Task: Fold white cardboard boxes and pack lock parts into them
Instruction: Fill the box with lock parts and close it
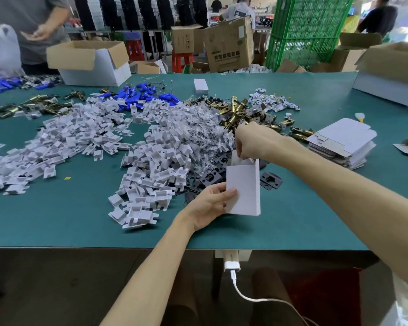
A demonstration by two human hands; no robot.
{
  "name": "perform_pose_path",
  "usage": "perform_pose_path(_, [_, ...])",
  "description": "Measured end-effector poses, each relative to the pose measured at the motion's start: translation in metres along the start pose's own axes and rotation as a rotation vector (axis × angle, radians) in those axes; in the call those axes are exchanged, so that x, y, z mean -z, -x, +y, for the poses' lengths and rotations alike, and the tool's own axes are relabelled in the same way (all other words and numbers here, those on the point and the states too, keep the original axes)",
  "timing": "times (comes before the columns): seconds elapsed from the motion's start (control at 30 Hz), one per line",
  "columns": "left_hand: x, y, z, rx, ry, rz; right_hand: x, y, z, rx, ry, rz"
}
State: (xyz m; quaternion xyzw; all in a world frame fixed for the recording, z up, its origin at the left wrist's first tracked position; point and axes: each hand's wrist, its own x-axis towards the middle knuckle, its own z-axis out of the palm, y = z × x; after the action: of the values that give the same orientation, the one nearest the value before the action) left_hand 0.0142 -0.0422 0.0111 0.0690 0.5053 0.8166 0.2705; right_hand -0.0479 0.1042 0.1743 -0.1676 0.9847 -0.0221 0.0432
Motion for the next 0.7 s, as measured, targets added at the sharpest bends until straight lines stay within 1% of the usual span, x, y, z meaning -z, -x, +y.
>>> perform_pose_path(0.1, [0.000,0.000,0.001,0.008,0.006,0.023,-0.004,0.000,0.005,-0.014,0.010,0.030])
perform_pose_path(0.23, [0.000,-0.001,0.001,0.004,0.044,0.025,-0.004,0.004,0.011,-0.030,-0.042,0.060])
perform_pose_path(0.37, [0.001,-0.002,-0.002,-0.047,0.061,0.015,-0.004,0.012,0.007,0.066,-0.119,0.052])
perform_pose_path(0.47, [0.000,-0.002,-0.006,-0.131,0.015,0.029,-0.004,0.024,0.004,0.168,-0.112,0.148])
perform_pose_path(0.6, [0.000,-0.006,-0.014,-0.218,-0.082,0.114,-0.008,0.048,0.010,0.321,-0.052,0.272])
perform_pose_path(0.7, [-0.003,-0.007,-0.017,-0.254,-0.211,0.132,-0.012,0.067,0.021,0.359,-0.012,0.381])
